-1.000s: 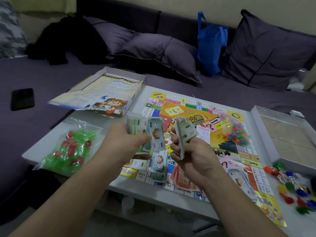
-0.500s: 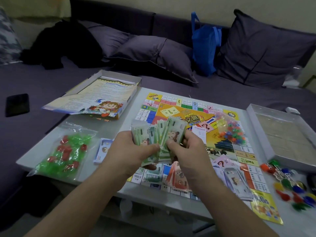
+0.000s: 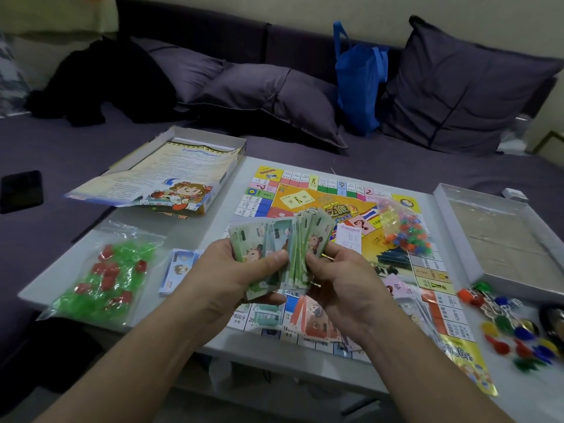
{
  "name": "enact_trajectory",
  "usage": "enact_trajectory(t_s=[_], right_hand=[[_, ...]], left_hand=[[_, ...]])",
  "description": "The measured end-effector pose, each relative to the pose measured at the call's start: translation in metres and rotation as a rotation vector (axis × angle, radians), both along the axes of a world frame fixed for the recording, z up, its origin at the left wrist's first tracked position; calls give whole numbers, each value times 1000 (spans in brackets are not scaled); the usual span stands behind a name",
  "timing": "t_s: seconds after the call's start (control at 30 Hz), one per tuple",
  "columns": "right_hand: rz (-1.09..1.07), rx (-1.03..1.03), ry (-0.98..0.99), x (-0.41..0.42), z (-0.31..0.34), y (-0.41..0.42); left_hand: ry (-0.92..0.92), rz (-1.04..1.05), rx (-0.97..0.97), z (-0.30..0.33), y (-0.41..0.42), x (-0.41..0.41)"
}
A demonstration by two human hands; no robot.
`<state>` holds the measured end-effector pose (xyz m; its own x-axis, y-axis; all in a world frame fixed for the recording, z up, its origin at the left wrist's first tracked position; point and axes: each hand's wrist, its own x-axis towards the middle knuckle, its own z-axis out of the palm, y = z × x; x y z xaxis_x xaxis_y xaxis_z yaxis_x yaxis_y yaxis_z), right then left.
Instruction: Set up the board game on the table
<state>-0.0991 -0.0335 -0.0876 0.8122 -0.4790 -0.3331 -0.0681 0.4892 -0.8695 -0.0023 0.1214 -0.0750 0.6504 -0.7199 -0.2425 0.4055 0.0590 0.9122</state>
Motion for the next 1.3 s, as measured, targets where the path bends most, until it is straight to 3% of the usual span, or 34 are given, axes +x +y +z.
enact_trajectory(t_s=[0.2,0.73,0.97,1.3], right_hand=[[12,55,5,-2,1,-2],[-69,-193,114,0,2,-6],[16,-599,327,17,-12,27],[302,-1272,417,34,-34,87]], left_hand=[[-56,13,23,0,2,0],[-298,207,242,5,11,12],[-199,466,238,14,31,44],[-189,467,215,16,35,43]])
